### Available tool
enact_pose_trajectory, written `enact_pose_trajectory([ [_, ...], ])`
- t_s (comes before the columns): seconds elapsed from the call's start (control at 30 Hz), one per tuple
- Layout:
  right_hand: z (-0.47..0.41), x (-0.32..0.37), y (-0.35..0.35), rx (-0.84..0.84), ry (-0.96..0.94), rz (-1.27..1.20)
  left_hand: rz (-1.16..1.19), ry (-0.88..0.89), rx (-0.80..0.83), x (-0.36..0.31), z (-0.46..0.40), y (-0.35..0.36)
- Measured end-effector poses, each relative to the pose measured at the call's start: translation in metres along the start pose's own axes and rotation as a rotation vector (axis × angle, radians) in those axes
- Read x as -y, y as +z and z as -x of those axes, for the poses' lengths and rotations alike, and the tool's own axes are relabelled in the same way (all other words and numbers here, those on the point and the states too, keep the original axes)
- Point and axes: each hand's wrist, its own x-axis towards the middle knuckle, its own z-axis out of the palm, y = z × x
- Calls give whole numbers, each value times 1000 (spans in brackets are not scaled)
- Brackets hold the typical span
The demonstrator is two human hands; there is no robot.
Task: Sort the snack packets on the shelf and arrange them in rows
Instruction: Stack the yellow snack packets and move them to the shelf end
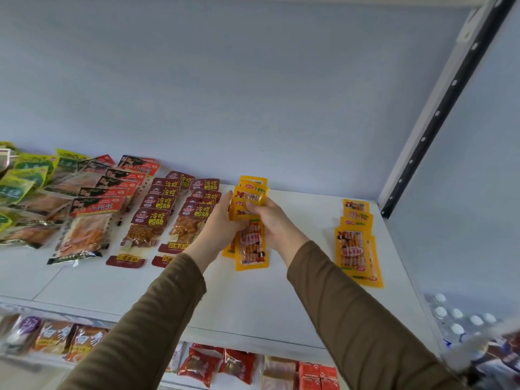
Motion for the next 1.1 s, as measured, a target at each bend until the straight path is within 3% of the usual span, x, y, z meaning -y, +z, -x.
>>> enact_pose_trajectory([
  [0.17, -21, 1, 36, -150, -25, -24, -324, 55, -118, -6, -15, -19],
  [0.3, -35, -2, 54, -225, 6, 60, -434, 38, -59, 4, -25, -28],
  [0.53, -27, -8, 35, -146, -79, 14, -418, 6, -22, 18, -24, -24],
  [0.7, 8, -3, 6, -179, -211, 271, -426, 99, -64, 11, -21, -10],
  [0.93, 71, 9, -70, -531, -597, 705, -335, 225, 91, -17, -24, 66],
  [1.1, 91, 6, -139, -836, -448, 887, -292, 225, 229, -32, -43, 132],
])
